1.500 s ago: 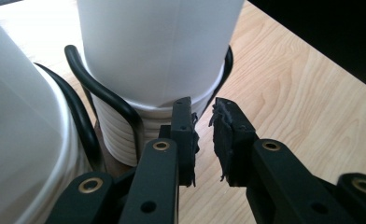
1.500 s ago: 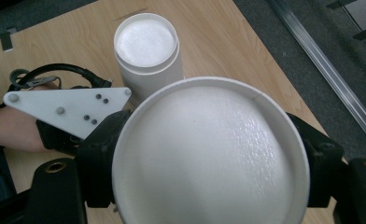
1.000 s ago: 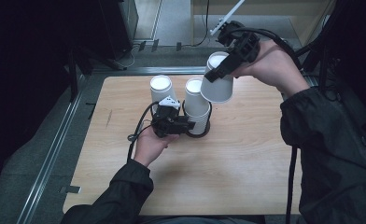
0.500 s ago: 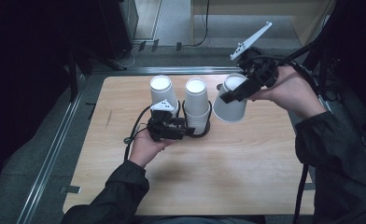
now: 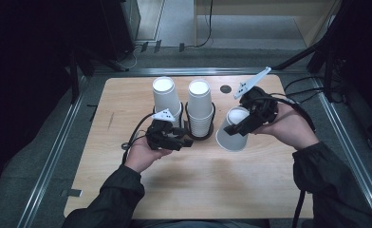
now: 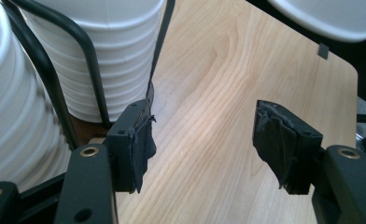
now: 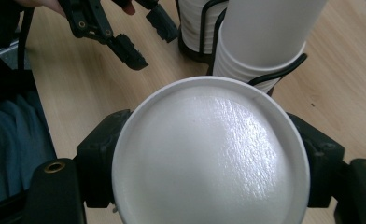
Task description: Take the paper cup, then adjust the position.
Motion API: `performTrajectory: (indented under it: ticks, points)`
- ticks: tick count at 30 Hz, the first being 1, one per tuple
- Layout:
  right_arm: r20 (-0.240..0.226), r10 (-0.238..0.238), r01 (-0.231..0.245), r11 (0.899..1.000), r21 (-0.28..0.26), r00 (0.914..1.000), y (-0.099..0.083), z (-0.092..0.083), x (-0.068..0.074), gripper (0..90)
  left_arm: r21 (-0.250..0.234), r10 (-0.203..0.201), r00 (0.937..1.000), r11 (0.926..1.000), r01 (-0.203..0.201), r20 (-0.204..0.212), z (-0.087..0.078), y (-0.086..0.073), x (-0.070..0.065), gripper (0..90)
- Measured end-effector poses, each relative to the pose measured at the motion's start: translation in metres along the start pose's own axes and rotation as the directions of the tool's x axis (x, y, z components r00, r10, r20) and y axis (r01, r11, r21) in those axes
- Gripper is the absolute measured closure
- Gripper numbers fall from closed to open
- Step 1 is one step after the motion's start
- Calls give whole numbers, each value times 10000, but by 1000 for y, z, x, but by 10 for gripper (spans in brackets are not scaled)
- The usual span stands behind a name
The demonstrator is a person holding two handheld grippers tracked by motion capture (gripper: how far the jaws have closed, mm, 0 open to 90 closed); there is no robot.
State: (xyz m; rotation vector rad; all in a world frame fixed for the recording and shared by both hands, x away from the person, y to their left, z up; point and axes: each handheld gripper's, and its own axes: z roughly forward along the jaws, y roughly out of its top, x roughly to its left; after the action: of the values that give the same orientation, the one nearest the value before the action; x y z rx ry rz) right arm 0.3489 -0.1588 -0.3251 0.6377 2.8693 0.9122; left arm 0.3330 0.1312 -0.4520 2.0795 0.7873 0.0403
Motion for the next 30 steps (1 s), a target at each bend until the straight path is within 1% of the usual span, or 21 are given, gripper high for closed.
performTrajectory:
  ticks: [2, 5, 6, 7, 8, 9, 10, 11, 12, 13, 14, 15, 16, 18, 19, 20, 22, 23, 24, 25, 30]
  points:
    - [-119, 42, -43, 10000, -78, 9999, -5, 7, 1, 250, 9, 129, 9999, 9999, -129, -10, -1, -2, 1, 378]
    - [-224, 13, -13, 10000, -43, 9997, -13, 18, 2, 250, 51, 148, 9999, 9999, -148, 36, -1, -6, 2, 375]
    - [-224, 13, -13, 10000, -43, 9997, -13, 18, 2, 250, 51, 148, 9999, 9999, -148, 36, -1, -6, 2, 376]
    - [-292, 45, -47, 10000, -81, 9996, -18, 26, 2, 250, 208, 159, 9998, 9997, -162, 155, 0, -7, 2, 387]
    - [-292, 45, -47, 10000, -81, 9996, -18, 26, 2, 250, 208, 159, 9998, 9997, -162, 155, 0, -7, 2, 413]
    - [-452, 95, -100, 9999, -102, 9989, -23, 33, 3, 250, 296, 104, 9998, 9995, -109, 154, 0, -8, 2, 415]
    - [-452, 95, -100, 9999, -102, 9989, -23, 33, 3, 250, 374, 72, 9999, 9993, -78, 151, 0, -8, 2, 415]
    - [-552, 50, -58, 9999, -146, 9985, -27, 40, 4, 249, 377, 40, 9998, 9993, -47, 183, 0, -9, 3, 416]
    - [-552, 50, -58, 9999, -146, 9985, -27, 40, 4, 249, 351, -16, 9997, 9994, 8, 246, -1, -10, 3, 416]
    - [-672, -10, -4, 9998, -212, 9977, -30, 46, 6, 250, 375, 62, 9996, 9993, -72, 259, -1, -12, 4, 415]
    - [-672, -10, -4, 9998, -212, 9977, -30, 46, 6, 250, 375, 62, 9996, 9993, -72, 259, -1, -12, 4, 415]
    - [-812, 16, -37, 9996, -263, 9967, -34, 52, 7, 249, 344, 126, 9996, 9993, -135, 268, -2, -13, 4, 411]
    - [-812, 16, -37, 9996, -263, 9967, -34, 52, 7, 249, 313, 164, 9994, 9994, -173, 294, -2, -14, 3, 411]
    - [-841, -13, -13, 9995, -305, 9965, -40, 62, 8, 250, 255, 261, 9991, 9993, -269, 345, -2, -16, 2, 400]
    - [-911, -30, -3, 9993, -362, 9958, -41, 65, 8, 250, 306, 291, 9992, 9991, -300, 270, -3, -18, 2, 397]
    - [-946, -3, -33, 9993, -383, 9955, -43, 68, 9, 250, 306, 291, 9992, 9991, -300, 270, -3, -18, 2, 395]
    - [-972, 16, -58, 9990, -433, 9953, -44, 71, 10, 250, 293, -52, 9991, 9996, 40, 419, -3, -20, 4, 395]
    - [-1015, -28, -19, 9989, -461, 9948, -46, 77, 11, 250, 133, -66, 9987, 9999, 60, 506, -3, -23, 4, 400]
    - [-1015, -28, -19, 9989, -461, 9948, -46, 77, 11, 250, 133, -66, 9987, 9999, 60, 506, -3, -23, 4, 400]
    - [-1142, -29, -25, 9989, -474, 9935, -47, 82, 12, 250, 175, 51, 9990, 9998, -59, 449, -3, -26, 4, 400]
    - [-1287, -120, 55, 9987, -510, 9916, -49, 94, 12, 250, 172, 35, 9985, 9998, -44, 540, 0, -30, 6, 413]
